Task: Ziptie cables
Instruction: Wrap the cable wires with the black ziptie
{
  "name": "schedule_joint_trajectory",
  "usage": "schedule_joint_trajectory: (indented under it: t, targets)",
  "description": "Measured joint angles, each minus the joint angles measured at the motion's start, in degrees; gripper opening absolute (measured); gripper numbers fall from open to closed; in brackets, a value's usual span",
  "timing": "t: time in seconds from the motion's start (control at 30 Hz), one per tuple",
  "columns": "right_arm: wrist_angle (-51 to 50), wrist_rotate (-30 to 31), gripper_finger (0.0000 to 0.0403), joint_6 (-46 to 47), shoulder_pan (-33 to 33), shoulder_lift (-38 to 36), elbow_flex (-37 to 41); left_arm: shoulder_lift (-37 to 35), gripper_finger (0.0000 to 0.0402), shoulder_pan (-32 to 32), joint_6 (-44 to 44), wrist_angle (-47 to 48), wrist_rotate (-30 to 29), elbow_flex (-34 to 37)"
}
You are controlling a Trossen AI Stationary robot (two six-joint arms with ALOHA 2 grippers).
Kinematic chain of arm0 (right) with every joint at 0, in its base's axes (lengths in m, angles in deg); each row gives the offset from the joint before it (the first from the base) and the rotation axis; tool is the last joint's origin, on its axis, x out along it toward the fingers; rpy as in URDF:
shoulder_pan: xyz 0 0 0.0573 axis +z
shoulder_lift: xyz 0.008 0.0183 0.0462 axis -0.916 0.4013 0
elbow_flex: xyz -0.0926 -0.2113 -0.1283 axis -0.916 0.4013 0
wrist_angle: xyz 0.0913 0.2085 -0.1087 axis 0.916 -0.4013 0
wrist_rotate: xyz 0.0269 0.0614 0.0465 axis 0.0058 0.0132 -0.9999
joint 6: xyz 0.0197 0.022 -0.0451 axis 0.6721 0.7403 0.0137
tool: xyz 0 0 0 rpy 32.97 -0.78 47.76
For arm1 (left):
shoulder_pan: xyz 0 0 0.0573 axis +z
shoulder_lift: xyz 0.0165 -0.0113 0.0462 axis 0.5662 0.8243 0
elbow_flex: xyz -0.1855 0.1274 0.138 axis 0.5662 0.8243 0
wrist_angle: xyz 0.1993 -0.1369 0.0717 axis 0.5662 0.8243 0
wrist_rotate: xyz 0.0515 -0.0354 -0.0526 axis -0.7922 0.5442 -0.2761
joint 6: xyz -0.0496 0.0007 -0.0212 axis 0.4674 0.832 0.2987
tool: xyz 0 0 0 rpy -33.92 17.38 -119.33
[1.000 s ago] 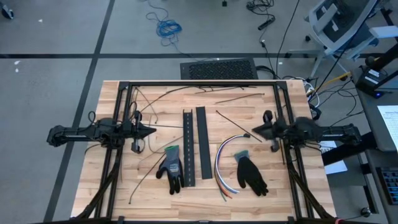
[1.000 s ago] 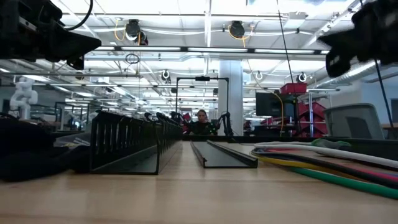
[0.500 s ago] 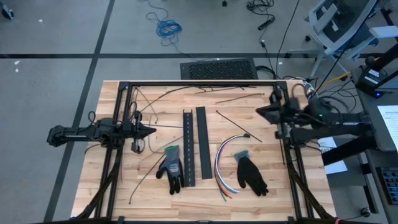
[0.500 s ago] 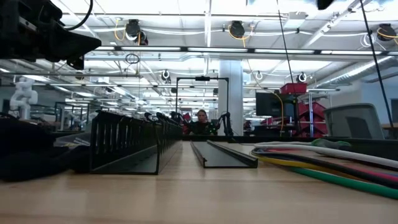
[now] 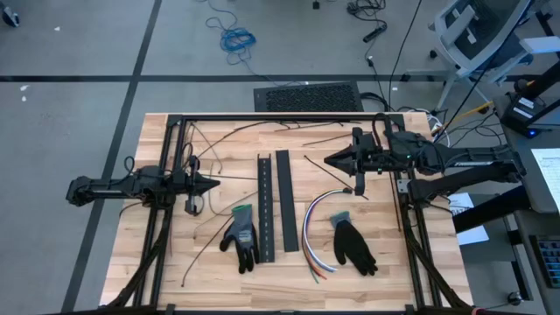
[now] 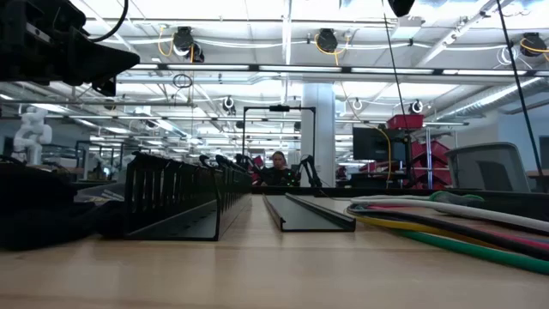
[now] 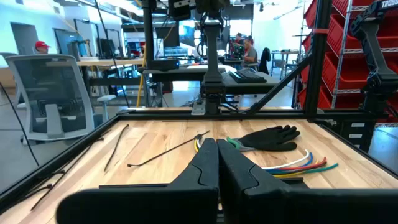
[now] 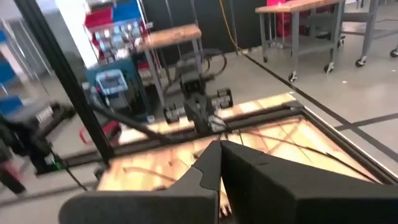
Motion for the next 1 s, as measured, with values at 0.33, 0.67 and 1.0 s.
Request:
schedule_joint_trajectory:
  t: [0.33,0.67,1.0]
  targets:
    - [-0.02,4.64,0.0,6.83,0.0,0.23,-0.83,0.0,0.0,0.0,-0.33,-2.1,-0.39,0.02]
    - [2.63,6.09,0.0,9.19,-0.03,0.49,-0.83,0.04,0.0,0.09,4.24,-5.33,-7.13,0.02]
    - [19.79,6.27,0.0,2.97,-3.28,1.35,-0.83,9.85,0.001,0.28,10.08,-21.8,-18.01,-19.16]
